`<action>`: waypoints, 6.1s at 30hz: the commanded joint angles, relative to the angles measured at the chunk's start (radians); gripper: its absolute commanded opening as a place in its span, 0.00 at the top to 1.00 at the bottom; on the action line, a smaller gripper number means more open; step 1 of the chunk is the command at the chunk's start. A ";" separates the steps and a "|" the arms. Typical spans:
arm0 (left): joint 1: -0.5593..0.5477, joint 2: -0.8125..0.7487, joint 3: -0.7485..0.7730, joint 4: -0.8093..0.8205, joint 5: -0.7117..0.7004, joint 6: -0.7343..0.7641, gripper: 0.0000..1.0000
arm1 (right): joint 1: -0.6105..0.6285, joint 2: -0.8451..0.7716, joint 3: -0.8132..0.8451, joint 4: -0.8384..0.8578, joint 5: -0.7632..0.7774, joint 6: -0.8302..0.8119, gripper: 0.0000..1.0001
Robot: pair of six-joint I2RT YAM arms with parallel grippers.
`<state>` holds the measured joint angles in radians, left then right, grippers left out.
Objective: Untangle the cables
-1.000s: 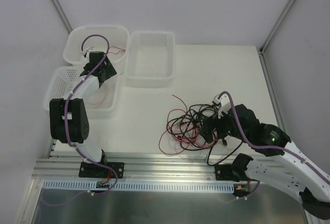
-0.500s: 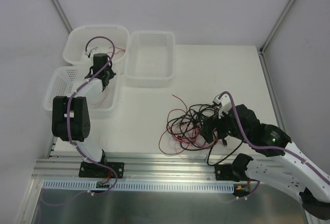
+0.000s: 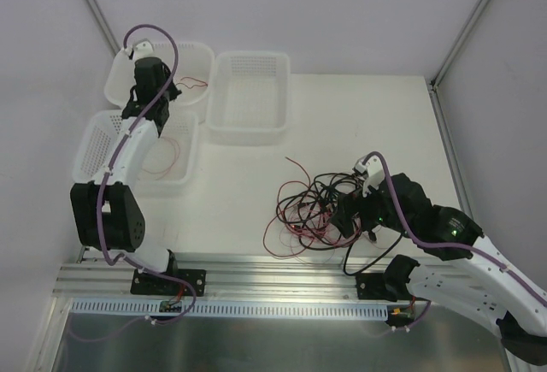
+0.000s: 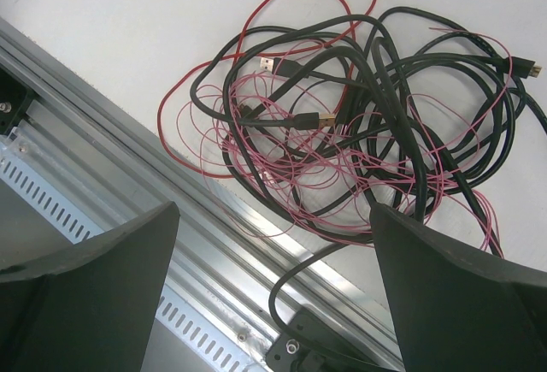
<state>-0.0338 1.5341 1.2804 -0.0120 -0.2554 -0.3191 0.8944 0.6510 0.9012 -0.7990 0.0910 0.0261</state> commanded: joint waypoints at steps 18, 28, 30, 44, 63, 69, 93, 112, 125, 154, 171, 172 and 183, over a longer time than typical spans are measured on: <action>0.028 0.341 0.594 -0.183 0.016 0.114 0.05 | 0.003 0.009 0.035 -0.040 0.030 0.040 0.00; -0.109 -0.129 0.190 -0.252 0.235 0.031 0.01 | 0.006 0.091 0.005 -0.017 -0.030 0.061 0.00; -0.176 -0.244 0.061 -0.273 0.281 -0.007 0.01 | 0.008 0.119 -0.002 -0.014 -0.046 0.064 0.00; -0.564 -0.701 -0.711 -0.301 0.412 -0.394 0.01 | 0.107 0.338 -0.197 0.259 0.050 0.133 0.02; -1.074 -0.211 -0.569 -0.275 -0.102 -0.598 0.09 | 0.132 0.578 -0.235 0.431 0.355 0.219 0.66; -1.121 -0.022 -0.477 -0.275 -0.123 -0.601 0.21 | 0.054 0.497 -0.286 0.428 0.325 0.267 0.86; -1.127 0.172 -0.323 -0.282 -0.189 -0.477 0.90 | -0.186 0.265 -0.498 0.564 -0.005 0.279 0.91; -0.944 -0.458 -0.205 -0.657 -0.436 -0.229 1.00 | -0.379 0.047 -0.331 0.178 0.177 0.298 0.92; -0.920 -0.550 0.336 -0.824 -0.260 0.041 1.00 | -0.483 0.095 -0.233 0.129 0.053 0.204 0.43; -0.922 -0.172 0.998 -0.800 -0.171 0.149 1.00 | -0.185 0.116 -0.113 0.659 -0.617 0.009 0.13; -0.922 -0.272 0.119 -0.726 -0.198 -0.055 1.00 | -0.046 0.026 -0.263 0.516 -0.254 -0.018 0.14; -0.922 -0.273 0.021 -0.711 -0.170 -0.079 1.00 | -0.048 0.004 -0.272 0.492 -0.235 -0.020 0.14; -0.939 -0.138 -0.372 -0.435 -0.039 -0.150 1.00 | -0.046 -0.174 -0.328 0.331 -0.163 -0.002 0.14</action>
<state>-0.9615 1.3403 0.9428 -0.5922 -0.3367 -0.4362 0.8433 0.4942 0.5808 -0.4320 -0.1097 0.0177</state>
